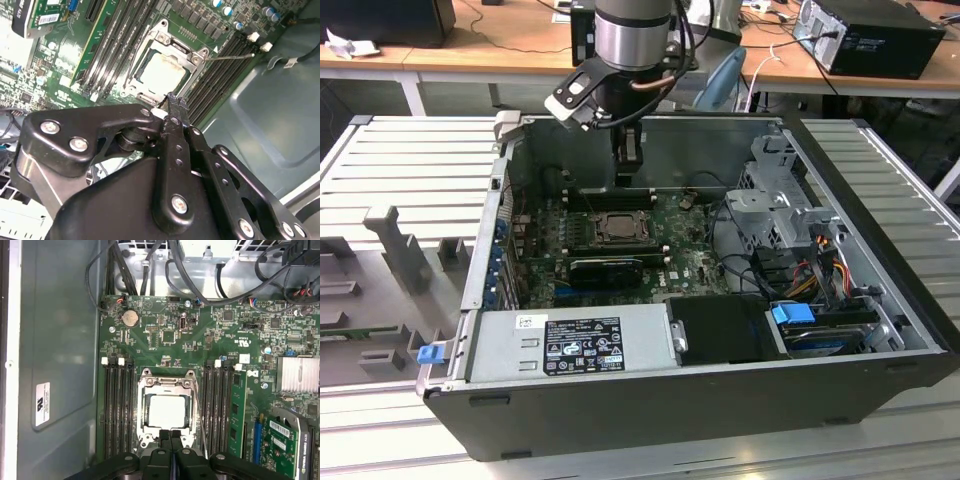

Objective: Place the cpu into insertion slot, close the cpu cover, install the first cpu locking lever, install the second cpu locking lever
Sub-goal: 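Install the first cpu locking lever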

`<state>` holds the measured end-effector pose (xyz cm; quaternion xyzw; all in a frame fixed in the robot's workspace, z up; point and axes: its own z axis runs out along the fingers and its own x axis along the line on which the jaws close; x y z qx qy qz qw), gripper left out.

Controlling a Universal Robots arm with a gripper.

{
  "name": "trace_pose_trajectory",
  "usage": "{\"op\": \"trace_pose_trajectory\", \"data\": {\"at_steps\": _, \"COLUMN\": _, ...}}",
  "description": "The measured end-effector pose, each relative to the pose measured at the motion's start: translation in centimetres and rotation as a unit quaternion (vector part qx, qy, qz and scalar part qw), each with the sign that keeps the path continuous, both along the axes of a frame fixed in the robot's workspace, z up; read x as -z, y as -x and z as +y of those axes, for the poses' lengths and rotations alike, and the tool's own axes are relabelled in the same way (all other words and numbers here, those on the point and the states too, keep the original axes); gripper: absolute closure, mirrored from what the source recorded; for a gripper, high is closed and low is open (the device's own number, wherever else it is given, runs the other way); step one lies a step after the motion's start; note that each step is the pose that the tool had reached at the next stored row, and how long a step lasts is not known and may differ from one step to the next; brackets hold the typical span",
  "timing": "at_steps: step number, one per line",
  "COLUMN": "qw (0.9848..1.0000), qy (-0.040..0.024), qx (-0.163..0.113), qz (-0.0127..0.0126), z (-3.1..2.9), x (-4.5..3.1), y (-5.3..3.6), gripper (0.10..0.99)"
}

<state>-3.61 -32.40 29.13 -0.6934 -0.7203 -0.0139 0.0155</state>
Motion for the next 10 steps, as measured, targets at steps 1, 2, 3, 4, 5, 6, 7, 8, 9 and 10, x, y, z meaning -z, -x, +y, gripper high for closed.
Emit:
{"op": "trace_pose_trajectory", "data": {"at_steps": 1, "qw": 1.0, "qy": 0.0001, "qx": -0.006, "qz": 0.0, "z": 0.0, "x": 0.0, "y": 0.0, "gripper": 0.98}}
{"op": "trace_pose_trajectory", "data": {"at_steps": 2, "qw": 0.9998, "qy": 0.0001, "qx": -0.019, "qz": 0.0001, "z": 0.0, "x": 0.01, "y": 0.0, "gripper": 0.98}}
{"op": "trace_pose_trajectory", "data": {"at_steps": 3, "qw": 0.9996, "qy": 0.0001, "qx": -0.027, "qz": 0.0001, "z": 0.0, "x": 0.02, "y": 0.0, "gripper": 0.98}}
{"op": "trace_pose_trajectory", "data": {"at_steps": 4, "qw": 0.9994, "qy": 0.0001, "qx": -0.035, "qz": 0.0001, "z": 0.0, "x": 0.02, "y": 0.0, "gripper": 0.98}}
{"op": "trace_pose_trajectory", "data": {"at_steps": 5, "qw": 0.9986, "qy": 0.0001, "qx": -0.052, "qz": 0.0, "z": 0.0, "x": 0.04, "y": 0.0, "gripper": 0.98}}
{"op": "trace_pose_trajectory", "data": {"at_steps": 6, "qw": 0.9974, "qy": 0.0001, "qx": -0.072, "qz": 0.0, "z": 0.0, "x": 0.04, "y": 0.0, "gripper": 0.98}}
{"op": "trace_pose_trajectory", "data": {"at_steps": 7, "qw": 0.9971, "qy": 0.0001, "qx": -0.076, "qz": 0.0, "z": 0.0, "x": 0.04, "y": 0.0, "gripper": 0.98}}
{"op": "trace_pose_trajectory", "data": {"at_steps": 8, "qw": 0.9963, "qy": 0.0, "qx": -0.086, "qz": 0.0, "z": 0.0, "x": 0.04, "y": 0.01, "gripper": 0.98}}
{"op": "trace_pose_trajectory", "data": {"at_steps": 9, "qw": 0.996, "qy": 0.0001, "qx": -0.09, "qz": 0.0, "z": 0.0, "x": 0.04, "y": 0.01, "gripper": 0.98}}
{"op": "trace_pose_trajectory", "data": {"at_steps": 10, "qw": 0.9957, "qy": 0.0001, "qx": -0.093, "qz": 0.0, "z": 0.0, "x": 0.04, "y": 0.0, "gripper": 0.98}}
